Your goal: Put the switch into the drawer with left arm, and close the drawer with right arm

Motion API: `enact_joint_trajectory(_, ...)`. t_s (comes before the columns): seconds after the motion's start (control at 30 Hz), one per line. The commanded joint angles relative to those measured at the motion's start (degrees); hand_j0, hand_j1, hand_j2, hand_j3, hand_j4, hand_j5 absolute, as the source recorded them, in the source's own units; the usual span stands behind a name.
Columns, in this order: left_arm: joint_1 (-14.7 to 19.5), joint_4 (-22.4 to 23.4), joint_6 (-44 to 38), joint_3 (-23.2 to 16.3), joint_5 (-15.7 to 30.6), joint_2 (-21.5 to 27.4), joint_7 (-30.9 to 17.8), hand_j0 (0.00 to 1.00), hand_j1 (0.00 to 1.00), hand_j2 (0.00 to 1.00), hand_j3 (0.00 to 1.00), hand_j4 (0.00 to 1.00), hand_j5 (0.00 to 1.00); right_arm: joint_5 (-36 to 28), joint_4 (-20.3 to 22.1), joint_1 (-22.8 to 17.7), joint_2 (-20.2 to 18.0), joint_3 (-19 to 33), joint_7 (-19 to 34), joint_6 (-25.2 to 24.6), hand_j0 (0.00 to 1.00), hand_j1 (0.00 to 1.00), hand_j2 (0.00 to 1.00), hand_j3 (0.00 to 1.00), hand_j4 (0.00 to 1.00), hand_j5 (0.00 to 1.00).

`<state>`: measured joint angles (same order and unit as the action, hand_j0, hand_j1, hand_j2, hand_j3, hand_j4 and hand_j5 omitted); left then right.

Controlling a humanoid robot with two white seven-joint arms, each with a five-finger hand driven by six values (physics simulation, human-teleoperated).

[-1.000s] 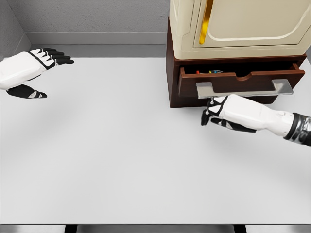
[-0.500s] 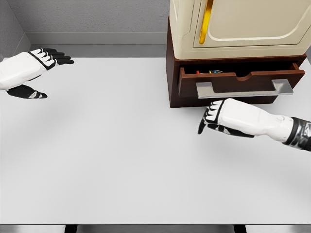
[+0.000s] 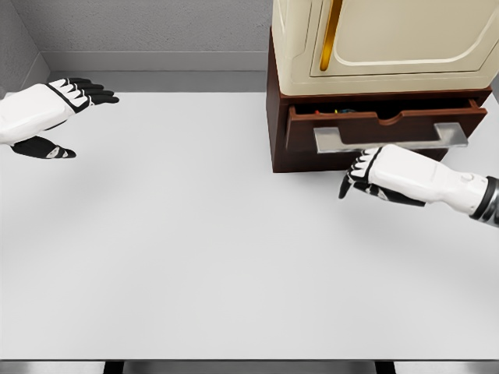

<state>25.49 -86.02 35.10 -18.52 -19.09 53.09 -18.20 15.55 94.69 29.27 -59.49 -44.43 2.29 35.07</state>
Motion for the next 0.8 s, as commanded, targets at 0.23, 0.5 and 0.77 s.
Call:
enact_joint_trajectory(0.23,0.00,-0.02,-0.10,0.06,0.37,0.08,0.01,1.00,1.00,1.00,1.00,1.00,1.00,-1.23,-1.00,1.50,0.16,2.24,-0.18,-0.07,0.45,0.45,0.45,0.45,0.45,0.45)
enact_joint_trajectory(0.5,0.00,0.33,-0.10,0.06,0.37,0.08,0.01,1.00,1.00,1.00,1.00,1.00,1.00,-1.05,-1.44,1.41,0.51,3.29,-0.18,-0.07,0.46,0.46,0.46,0.46,0.46,0.46)
enact_joint_trajectory(0.77,0.00,0.33,-0.10,0.06,0.37,-0.01,0.01,1.00,1.00,1.00,1.00,1.00,1.00,-0.96,-2.31,1.94,1.65,3.29,-0.18,-0.07,0.46,0.46,0.46,0.46,0.46,0.46)
